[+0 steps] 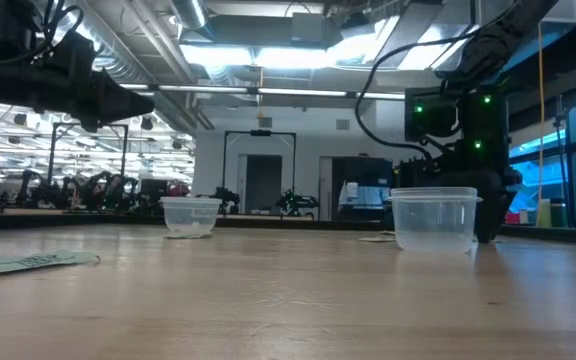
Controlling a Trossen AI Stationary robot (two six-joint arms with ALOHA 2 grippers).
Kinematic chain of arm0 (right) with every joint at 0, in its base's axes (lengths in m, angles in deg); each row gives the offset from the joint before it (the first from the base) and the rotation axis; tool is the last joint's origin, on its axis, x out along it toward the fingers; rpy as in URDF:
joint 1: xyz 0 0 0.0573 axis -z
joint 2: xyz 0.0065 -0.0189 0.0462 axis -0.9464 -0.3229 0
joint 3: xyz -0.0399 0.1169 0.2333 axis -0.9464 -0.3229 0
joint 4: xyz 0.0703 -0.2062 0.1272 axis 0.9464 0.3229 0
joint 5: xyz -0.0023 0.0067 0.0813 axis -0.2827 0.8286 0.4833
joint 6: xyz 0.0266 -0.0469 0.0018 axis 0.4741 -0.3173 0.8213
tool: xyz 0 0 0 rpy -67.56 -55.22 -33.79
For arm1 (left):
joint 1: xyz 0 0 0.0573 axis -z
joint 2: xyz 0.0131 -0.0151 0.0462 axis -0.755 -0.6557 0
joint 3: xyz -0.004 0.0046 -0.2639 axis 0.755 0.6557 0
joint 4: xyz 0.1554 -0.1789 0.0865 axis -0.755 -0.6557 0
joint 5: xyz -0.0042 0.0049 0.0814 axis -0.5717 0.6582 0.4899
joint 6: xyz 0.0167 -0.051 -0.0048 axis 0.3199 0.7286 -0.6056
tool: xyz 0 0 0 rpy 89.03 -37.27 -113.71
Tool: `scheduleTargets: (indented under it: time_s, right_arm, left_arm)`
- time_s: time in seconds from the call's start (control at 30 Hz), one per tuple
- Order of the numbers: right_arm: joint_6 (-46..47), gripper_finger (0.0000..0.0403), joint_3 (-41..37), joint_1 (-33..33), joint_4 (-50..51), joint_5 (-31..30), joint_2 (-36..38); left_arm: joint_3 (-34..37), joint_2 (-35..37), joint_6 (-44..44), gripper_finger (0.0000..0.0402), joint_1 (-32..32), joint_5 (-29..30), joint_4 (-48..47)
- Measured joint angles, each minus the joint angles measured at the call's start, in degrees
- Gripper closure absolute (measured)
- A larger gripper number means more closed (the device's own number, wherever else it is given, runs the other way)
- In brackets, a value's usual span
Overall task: Pick and place Stevia / Truvia into bins
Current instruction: Put the stevia packet into the bottom transparent container
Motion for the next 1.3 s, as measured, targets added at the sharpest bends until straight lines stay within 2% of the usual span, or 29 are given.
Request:
scheduleTargets:
  time_s: [0.97, 1.3]
  right_arm:
    - [0.0, 0.0395, -0.2, 0.0, -0.9, 0.2, 0.2]
    - [0.2, 0.0401, 0.1, -0.9, -0.8, -1.2, 0.1]
  left_arm:
    - [0.0, 0.0, 0.0, 0.0339, 0.0, 0.0, -0.7]
    - [0.0, 0.0, 0.0, 0.0339, 0.0, 0.0, -0.7]
